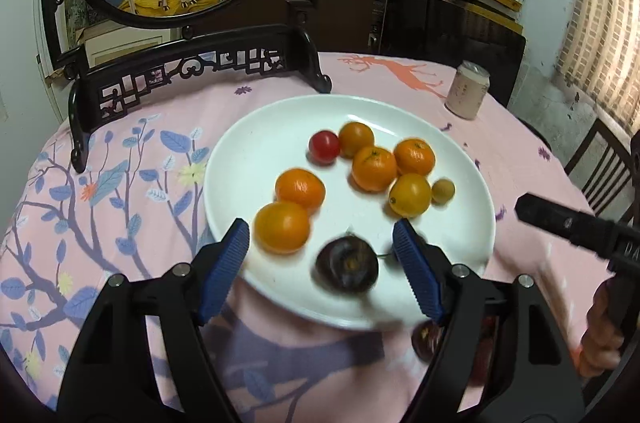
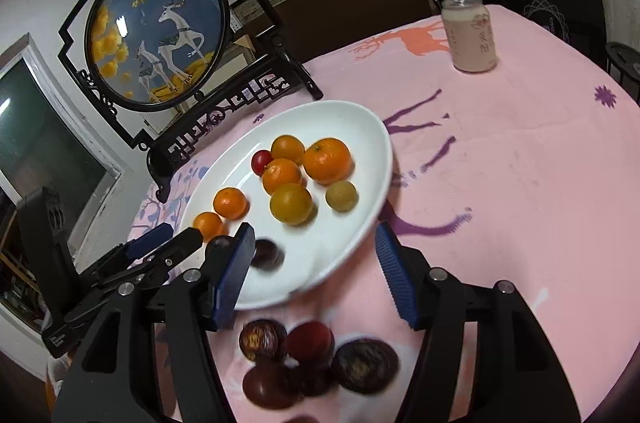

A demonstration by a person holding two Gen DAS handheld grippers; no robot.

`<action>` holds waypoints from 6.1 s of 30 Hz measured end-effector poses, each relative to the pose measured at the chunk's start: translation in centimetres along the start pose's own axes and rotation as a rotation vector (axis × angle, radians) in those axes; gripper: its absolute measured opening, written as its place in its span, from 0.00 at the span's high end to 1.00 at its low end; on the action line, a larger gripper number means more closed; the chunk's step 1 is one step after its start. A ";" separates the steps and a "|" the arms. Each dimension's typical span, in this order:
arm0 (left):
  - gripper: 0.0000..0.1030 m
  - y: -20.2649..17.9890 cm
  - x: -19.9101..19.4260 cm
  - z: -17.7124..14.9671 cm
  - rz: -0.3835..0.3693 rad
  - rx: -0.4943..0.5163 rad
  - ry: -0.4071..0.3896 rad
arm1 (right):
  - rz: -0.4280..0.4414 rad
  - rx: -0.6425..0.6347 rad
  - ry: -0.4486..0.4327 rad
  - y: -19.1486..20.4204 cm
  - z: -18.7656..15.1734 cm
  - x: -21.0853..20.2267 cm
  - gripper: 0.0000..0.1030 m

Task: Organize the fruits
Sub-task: 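Carry orange and yellow fruit over the white plate and open both grippers, then grasp a dark red plum with the left gripper while the right grasps a dark purple fruit, then carry plum and dark purple fruit onto the white plate and open both grippers, then grasp the dark purple fruit with the left gripper while the right grasps the red tomato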

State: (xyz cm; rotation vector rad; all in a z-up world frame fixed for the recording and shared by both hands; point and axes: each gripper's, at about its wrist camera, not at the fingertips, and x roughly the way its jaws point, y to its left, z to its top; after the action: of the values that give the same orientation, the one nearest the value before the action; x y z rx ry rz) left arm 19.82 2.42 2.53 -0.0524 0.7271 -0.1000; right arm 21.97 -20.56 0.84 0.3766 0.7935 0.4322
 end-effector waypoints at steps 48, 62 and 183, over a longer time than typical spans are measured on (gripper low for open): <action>0.02 -4.4 -7.3 -9.1 0.051 0.206 -0.065 | 0.013 0.190 -0.070 -4.3 -4.0 -7.3 0.31; 0.52 -7.9 -2.6 -8.7 -0.068 0.304 0.107 | -0.003 0.181 -0.051 -4.3 -4.0 -6.9 0.31; 0.02 -2.0 -1.0 -7.6 0.156 0.084 0.182 | -0.126 -0.303 0.104 4.2 -6.9 1.8 0.70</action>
State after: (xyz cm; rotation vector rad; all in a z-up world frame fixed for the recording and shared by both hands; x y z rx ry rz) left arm 13.81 0.40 -2.30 0.0951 0.9052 0.0145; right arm 16.92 -15.02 -2.69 0.0216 0.8328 0.4485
